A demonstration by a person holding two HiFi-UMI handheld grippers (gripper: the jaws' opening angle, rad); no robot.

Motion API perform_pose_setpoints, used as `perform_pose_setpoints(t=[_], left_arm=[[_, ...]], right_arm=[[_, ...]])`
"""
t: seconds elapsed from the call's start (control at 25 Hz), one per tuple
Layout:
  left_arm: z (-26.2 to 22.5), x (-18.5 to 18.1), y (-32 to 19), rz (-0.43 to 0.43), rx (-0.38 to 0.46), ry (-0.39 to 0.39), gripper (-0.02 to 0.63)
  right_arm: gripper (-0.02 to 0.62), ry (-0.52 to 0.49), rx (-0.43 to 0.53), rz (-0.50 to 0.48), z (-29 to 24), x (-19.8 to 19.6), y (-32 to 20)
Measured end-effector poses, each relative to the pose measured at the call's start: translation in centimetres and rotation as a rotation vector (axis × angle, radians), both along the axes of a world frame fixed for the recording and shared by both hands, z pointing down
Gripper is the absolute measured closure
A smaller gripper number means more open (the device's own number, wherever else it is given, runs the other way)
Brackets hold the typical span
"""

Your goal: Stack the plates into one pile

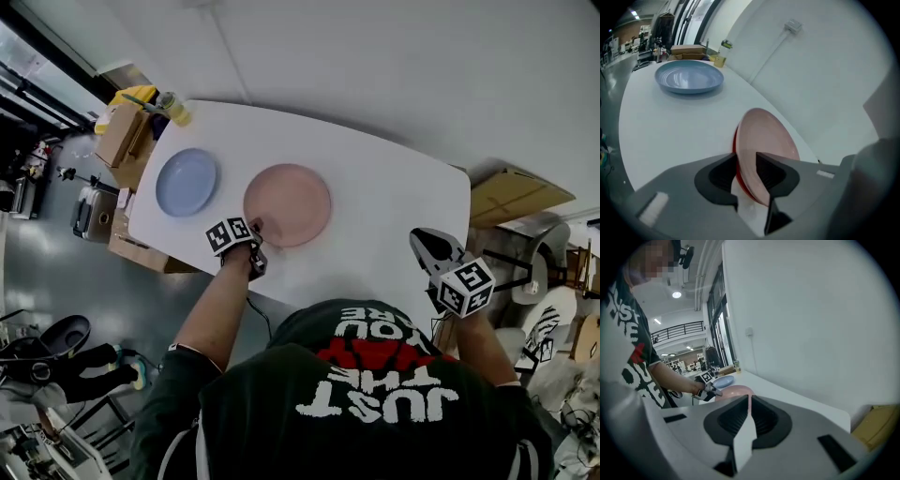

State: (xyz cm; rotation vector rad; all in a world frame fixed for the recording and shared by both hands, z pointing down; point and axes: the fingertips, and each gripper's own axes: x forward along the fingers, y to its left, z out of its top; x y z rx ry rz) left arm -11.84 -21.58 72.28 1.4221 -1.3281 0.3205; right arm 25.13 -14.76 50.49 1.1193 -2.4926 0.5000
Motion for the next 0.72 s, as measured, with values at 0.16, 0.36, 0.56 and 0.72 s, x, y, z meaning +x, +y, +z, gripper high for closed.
perform_pose_setpoints(t=[0.16,0.36,0.56,0.72], left_arm=[[-1.0,0.2,1.1,-0.004,0.010,-0.021,0.414],[-6.6,1.3,4.2,-0.094,0.226,0.052,0.414],[-14.3,7.7,10.0,0.009,0.494,0.141,0.443],[-17.8,9.7,12.8,0.075,0.589,0.182,0.563]], right_arm=[[0.588,-0.017,0.019,0.019,-0.7,2.0,0.8],[0.588,-0.058,0.061,0.015,-1.6,6.1,2.8],[0.588,-0.113,0.070,-0.028,-1.4,9.6,4.9],[0.588,-0.174,0.052,-0.027,-1.0,8.8,4.4]])
